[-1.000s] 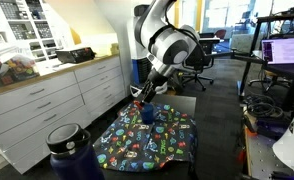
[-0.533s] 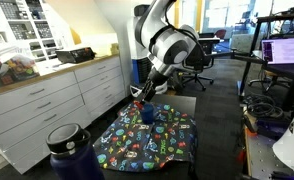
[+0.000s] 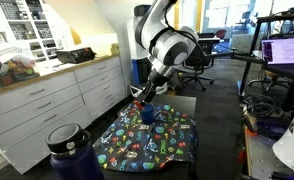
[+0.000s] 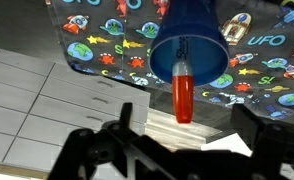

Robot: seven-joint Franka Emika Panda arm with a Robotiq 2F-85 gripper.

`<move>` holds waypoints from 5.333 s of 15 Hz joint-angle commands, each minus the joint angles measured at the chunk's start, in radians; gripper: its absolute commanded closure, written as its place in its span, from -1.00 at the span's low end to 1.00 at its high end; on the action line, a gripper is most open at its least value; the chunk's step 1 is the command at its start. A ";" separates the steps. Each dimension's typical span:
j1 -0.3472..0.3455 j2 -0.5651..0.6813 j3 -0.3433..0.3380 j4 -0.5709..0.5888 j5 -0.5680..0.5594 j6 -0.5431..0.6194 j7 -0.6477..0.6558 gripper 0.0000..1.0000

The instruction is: Take the marker out of the cup and put it on the apron

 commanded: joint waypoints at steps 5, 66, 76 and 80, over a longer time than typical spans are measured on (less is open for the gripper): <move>-0.004 0.019 0.010 0.018 -0.015 -0.012 0.047 -1.00; -0.018 0.057 -0.018 0.075 0.025 -0.105 0.023 0.85; -0.020 0.014 -0.021 0.061 0.038 -0.098 0.018 0.85; -0.019 -0.009 -0.021 0.058 0.044 -0.094 0.018 0.85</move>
